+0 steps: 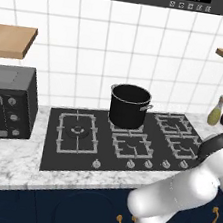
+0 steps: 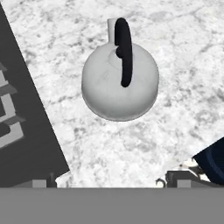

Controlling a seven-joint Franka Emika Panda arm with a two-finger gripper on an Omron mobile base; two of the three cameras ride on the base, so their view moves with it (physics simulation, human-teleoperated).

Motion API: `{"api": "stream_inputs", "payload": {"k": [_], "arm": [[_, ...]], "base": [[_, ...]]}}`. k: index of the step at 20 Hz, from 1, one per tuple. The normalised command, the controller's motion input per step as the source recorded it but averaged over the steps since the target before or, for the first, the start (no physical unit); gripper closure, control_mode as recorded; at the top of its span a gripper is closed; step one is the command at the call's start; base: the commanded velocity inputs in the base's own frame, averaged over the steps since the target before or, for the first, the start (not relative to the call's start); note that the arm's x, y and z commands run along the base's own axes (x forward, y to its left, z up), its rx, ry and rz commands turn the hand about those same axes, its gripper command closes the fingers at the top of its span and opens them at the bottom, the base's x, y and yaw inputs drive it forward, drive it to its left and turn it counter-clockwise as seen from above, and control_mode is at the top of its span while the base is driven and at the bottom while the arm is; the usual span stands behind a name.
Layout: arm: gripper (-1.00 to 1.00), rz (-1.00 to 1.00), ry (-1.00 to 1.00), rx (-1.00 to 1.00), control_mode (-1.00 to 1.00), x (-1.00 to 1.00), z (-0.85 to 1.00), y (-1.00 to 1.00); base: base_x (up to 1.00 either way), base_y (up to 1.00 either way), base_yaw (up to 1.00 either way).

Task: Pick the kettle from the counter and place it on a stove burner. Then turn the burner on.

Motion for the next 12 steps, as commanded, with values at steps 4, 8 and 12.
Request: {"api": "stream_inputs", "payload": {"k": [4,8,12], "arm": [[-1.00,0.00,-0.01,0.00,-1.00,0.00,-0.09,-0.45],[-1.00,0.00,-0.08,0.00,-1.00,0.14,-0.28,-0.02],[-1.00,0.00,-0.04,0.00,-1.00,0.26,-0.30,0.00]], "base": [[0.00,0.00,0.00],[0.00,0.00,0.00],[0.00,0.00,0.00]]}}
